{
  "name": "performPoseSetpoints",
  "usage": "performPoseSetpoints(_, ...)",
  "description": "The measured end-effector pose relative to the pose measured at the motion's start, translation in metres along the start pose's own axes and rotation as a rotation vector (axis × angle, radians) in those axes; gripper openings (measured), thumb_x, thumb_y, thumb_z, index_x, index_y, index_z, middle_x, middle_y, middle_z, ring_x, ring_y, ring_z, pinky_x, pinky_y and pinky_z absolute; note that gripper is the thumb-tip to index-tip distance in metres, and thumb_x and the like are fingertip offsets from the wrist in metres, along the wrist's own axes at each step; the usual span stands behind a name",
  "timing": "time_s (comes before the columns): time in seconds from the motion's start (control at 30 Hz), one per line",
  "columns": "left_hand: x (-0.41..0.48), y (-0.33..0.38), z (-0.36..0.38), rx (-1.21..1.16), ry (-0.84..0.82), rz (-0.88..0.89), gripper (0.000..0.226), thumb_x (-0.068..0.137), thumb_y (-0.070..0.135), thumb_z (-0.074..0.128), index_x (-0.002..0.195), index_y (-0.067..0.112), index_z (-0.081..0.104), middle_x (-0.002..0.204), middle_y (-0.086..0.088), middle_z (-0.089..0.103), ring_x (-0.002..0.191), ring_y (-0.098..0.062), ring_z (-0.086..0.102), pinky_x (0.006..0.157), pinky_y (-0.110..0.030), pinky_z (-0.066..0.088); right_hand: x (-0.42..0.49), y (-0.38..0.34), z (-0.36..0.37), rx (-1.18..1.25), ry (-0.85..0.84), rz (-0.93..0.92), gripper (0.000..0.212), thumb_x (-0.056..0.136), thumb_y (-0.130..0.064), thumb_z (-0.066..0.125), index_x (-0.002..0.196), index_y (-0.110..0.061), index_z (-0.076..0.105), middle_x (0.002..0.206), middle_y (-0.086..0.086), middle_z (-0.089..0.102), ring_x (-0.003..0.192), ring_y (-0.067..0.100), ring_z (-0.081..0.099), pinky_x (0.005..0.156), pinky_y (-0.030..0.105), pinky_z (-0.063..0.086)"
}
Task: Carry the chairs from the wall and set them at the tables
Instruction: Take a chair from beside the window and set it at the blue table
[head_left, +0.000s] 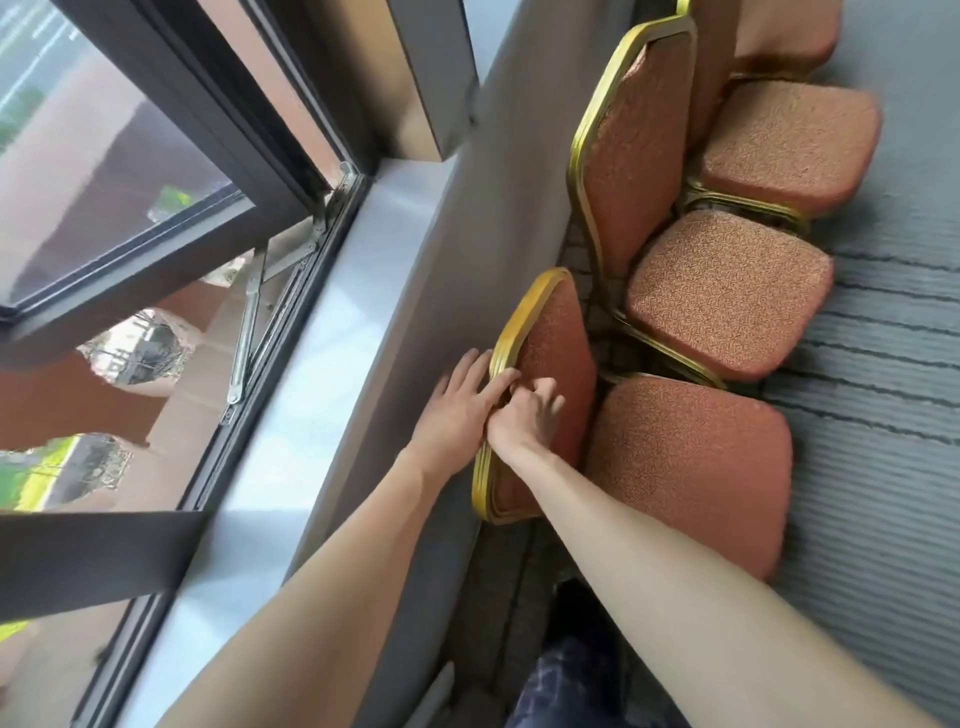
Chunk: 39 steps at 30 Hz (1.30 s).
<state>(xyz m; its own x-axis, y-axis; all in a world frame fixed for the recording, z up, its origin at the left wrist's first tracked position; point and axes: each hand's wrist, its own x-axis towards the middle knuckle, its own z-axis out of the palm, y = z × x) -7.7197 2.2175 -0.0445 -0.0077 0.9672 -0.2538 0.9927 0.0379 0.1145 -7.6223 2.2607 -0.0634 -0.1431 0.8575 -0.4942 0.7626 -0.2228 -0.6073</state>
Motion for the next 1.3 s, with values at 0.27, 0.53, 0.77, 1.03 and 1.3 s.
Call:
performPoseSetpoints(0.27, 0.014, 0.004, -0.006, 0.291, 0.171, 0.320, 0.083, 0.091, 0.004, 0.059, 0.154, 0.034, 0.014, 0.164, -0.020, -0.009, 0.151, -0.034, -0.012, 0.123, -0.050, 0.006, -0.024, 0.019, -0.014, 0.069, 0.197, -0.030, 0.033, 0.079, -0.024, 0.064, 0.110, -0.015, 0.066, 0.126, 0.001, 0.041, 0.112, 0.026, 0.037, 0.105, 0.042, 0.036)
performPoseSetpoints(0.53, 0.051, 0.089, -0.046, 0.279, 0.256, 0.637, 0.046, 0.085, 0.010, 0.036, 0.130, 0.019, 0.037, 0.163, -0.020, 0.014, 0.152, -0.033, 0.008, 0.122, -0.051, 0.013, -0.043, 0.064, -0.080, 0.089, 0.364, -0.035, 0.041, 0.071, -0.034, 0.078, 0.104, -0.017, 0.061, 0.118, 0.001, 0.042, 0.111, 0.025, 0.037, 0.105, 0.043, 0.038)
performPoseSetpoints(0.77, 0.086, 0.178, -0.060, 0.115, 0.395, 0.770, 0.024, 0.096, 0.013, 0.043, 0.108, 0.011, 0.063, 0.132, -0.011, 0.058, 0.142, -0.030, 0.038, 0.118, -0.045, 0.029, -0.063, 0.114, -0.140, 0.186, 0.455, 0.003, 0.024, 0.074, -0.024, 0.073, 0.092, -0.015, 0.061, 0.112, -0.001, 0.041, 0.105, 0.020, 0.039, 0.104, 0.039, 0.039)
performPoseSetpoints(1.03, 0.108, 0.316, -0.071, 0.023, 0.472, 0.835, 0.013, 0.099, 0.024, 0.056, 0.093, 0.014, 0.062, 0.102, -0.003, 0.064, 0.122, -0.028, 0.056, 0.107, -0.041, 0.039, -0.096, 0.181, -0.247, 0.277, 0.511, 0.106, 0.017, 0.077, -0.026, 0.067, 0.088, -0.014, 0.060, 0.112, 0.000, 0.046, 0.102, 0.022, 0.043, 0.087, 0.032, 0.039)
performPoseSetpoints(1.3, 0.105, 0.480, -0.083, 0.139, 0.403, 1.018, 0.007, 0.078, 0.025, 0.059, 0.073, 0.021, 0.056, 0.074, 0.003, 0.054, 0.075, -0.023, 0.052, 0.077, -0.035, 0.036, -0.130, 0.273, -0.353, 0.177, 0.723, 0.229, 0.037, 0.079, -0.036, 0.068, 0.105, -0.013, 0.055, 0.107, 0.011, 0.063, 0.104, 0.033, 0.057, 0.079, 0.039, 0.044)
